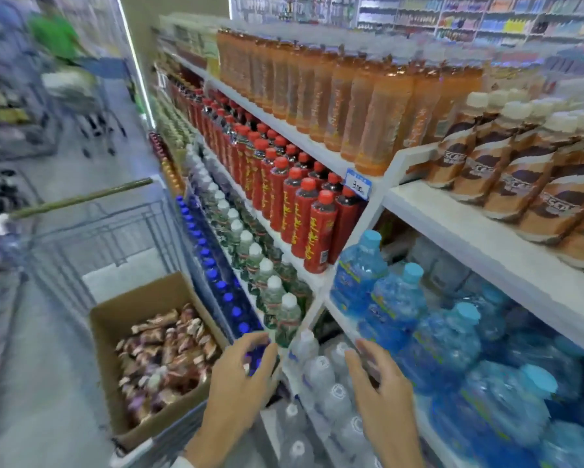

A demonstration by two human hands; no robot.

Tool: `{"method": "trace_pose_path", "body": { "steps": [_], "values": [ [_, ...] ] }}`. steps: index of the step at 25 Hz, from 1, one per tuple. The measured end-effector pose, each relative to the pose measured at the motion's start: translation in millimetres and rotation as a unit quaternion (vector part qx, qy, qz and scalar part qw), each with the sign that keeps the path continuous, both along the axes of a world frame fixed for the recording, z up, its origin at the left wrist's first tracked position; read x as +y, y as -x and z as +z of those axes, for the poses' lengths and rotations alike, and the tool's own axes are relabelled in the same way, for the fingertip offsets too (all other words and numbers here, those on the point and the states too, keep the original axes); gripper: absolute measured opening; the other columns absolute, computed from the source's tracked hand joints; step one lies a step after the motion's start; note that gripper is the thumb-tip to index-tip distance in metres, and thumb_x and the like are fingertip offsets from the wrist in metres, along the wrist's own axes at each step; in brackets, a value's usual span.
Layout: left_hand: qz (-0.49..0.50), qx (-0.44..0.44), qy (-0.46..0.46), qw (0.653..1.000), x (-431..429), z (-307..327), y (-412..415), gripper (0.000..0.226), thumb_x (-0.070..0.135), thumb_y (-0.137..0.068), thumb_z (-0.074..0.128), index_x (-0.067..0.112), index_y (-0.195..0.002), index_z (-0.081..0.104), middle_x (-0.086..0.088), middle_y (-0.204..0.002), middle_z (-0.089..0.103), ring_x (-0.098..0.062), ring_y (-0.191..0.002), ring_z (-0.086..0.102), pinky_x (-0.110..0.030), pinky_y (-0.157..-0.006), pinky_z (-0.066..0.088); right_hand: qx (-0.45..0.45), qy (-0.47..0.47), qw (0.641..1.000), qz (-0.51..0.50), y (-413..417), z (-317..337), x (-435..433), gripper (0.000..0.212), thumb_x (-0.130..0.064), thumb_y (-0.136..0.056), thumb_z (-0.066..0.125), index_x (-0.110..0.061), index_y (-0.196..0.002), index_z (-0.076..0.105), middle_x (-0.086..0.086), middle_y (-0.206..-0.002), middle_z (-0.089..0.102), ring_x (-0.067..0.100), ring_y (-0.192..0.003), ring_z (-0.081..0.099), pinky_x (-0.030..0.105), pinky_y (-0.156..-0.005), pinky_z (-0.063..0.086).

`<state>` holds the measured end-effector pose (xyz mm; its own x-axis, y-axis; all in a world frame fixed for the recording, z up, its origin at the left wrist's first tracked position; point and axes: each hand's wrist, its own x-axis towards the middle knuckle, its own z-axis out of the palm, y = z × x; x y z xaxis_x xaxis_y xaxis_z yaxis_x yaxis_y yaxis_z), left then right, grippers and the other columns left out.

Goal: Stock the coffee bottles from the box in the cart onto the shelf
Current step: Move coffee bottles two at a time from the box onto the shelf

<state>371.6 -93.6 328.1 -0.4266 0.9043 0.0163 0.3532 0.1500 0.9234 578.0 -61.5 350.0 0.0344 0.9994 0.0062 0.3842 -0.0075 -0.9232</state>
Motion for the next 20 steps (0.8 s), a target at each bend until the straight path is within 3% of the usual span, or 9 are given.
{"method": "trace_pose_path", "body": {
  "steps": [2, 5, 7, 9, 11, 13, 15, 16, 20],
  "values": [
    [0.037, -0.018, 0.031, 0.999, -19.8, -20.5, 31.2, 0.016, 0.042, -0.094, 0.064, 0.037, -0.108, 0.068, 0.022, -0.107, 0.069, 0.001, -0.102, 0.065, -0.022, -0.088, 0.051, -0.007, 0.046, 0.998, 0.036, 32.4, -26.1, 1.2, 0.010, -0.043, -0.092, 0.065, -0.047, -0.102, 0.067, -0.016, -0.120, 0.067, 0.006, -0.117, 0.060, 0.034, -0.104, 0.046],
    [0.070, -0.042, 0.088, 0.993, -44.0, -50.0, 74.4, 0.011, 0.037, -0.092, 0.068, 0.044, -0.100, 0.067, 0.024, -0.099, 0.071, 0.007, -0.098, 0.064, -0.009, -0.081, 0.047, 0.012, 0.120, 0.991, 0.059, 80.4, -56.6, 3.9, 0.015, -0.032, -0.093, 0.067, -0.047, -0.096, 0.065, -0.018, -0.109, 0.071, 0.006, -0.109, 0.064, 0.027, -0.092, 0.048],
    [0.107, -0.063, 0.119, 0.985, -56.4, -70.5, 101.0, 0.013, 0.039, -0.090, 0.070, 0.046, -0.100, 0.066, 0.023, -0.101, 0.072, 0.005, -0.100, 0.065, -0.017, -0.088, 0.051, -0.002, 0.150, 0.987, 0.062, 108.4, -77.0, 8.8, 0.005, -0.042, -0.086, 0.072, -0.046, -0.089, 0.071, -0.023, -0.096, 0.074, 0.009, -0.102, 0.068, 0.027, -0.087, 0.052],
    [0.142, -0.079, 0.152, 0.975, -68.1, -92.2, 129.8, 0.013, 0.041, -0.090, 0.070, 0.046, -0.100, 0.065, 0.020, -0.104, 0.072, 0.000, -0.102, 0.066, -0.025, -0.093, 0.053, -0.035, 0.172, 0.982, 0.064, 134.3, -99.6, 14.7, 0.014, -0.051, -0.078, 0.076, -0.042, -0.089, 0.072, -0.015, -0.095, 0.077, 0.017, -0.099, 0.071, 0.024, -0.084, 0.055],
    [0.146, -0.092, 0.195, 0.966, -74.7, -109.9, 155.2, 0.012, 0.043, -0.092, 0.067, 0.044, -0.103, 0.064, 0.019, -0.103, 0.070, 0.001, -0.101, 0.064, -0.024, -0.092, 0.052, -0.031, 0.212, 0.974, 0.073, 157.2, -111.6, 22.3, 0.014, -0.025, -0.086, 0.078, -0.035, -0.091, 0.069, 0.002, -0.104, 0.076, 0.023, -0.104, 0.069, 0.020, -0.085, 0.052],
    [0.162, -0.121, 0.208, 0.957, -76.7, -124.8, 179.2, 0.012, 0.043, -0.093, 0.066, 0.040, -0.104, 0.066, 0.019, -0.103, 0.071, 0.001, -0.101, 0.065, -0.020, -0.087, 0.051, -0.041, 0.243, 0.965, 0.092, 183.1, -117.4, 30.9, 0.021, -0.015, -0.089, 0.074, -0.034, -0.091, 0.066, 0.004, -0.104, 0.073, 0.015, -0.102, 0.068, 0.023, -0.090, 0.049],
    [0.174, -0.135, 0.220, 0.950, -74.0, -133.9, 193.8, 0.016, 0.043, -0.094, 0.065, 0.036, -0.108, 0.066, 0.021, -0.106, 0.071, 0.003, -0.102, 0.065, -0.012, -0.083, 0.047, -0.070, 0.265, 0.954, 0.121, 200.2, -124.0, 37.0, 0.025, -0.013, -0.091, 0.072, -0.037, -0.089, 0.065, 0.002, -0.103, 0.073, -0.003, -0.092, 0.067, 0.011, -0.084, 0.046],
    [0.182, -0.145, 0.226, 0.946, -68.4, -137.8, 200.2, 0.017, 0.042, -0.095, 0.064, 0.034, -0.110, 0.066, 0.021, -0.107, 0.070, 0.004, -0.101, 0.064, -0.008, -0.079, 0.045, -0.073, 0.272, 0.950, 0.136, 208.5, -127.6, 40.3, 0.024, -0.014, -0.091, 0.071, -0.038, -0.090, 0.065, -0.001, -0.103, 0.073, -0.004, -0.093, 0.067, 0.009, -0.082, 0.046],
    [0.214, -0.226, 0.243, 0.919, -15.7, -163.7, 223.3, 0.023, 0.041, -0.096, 0.063, 0.025, -0.113, 0.065, 0.012, -0.107, 0.068, 0.001, -0.097, 0.062, -0.011, -0.076, 0.048, -0.087, 0.307, 0.930, 0.180, 240.9, -137.3, 55.1, 0.014, -0.023, -0.095, 0.067, -0.036, -0.097, 0.064, -0.008, -0.107, 0.070, 0.015, -0.104, 0.065, 0.026, -0.091, 0.044]
  ]
}}
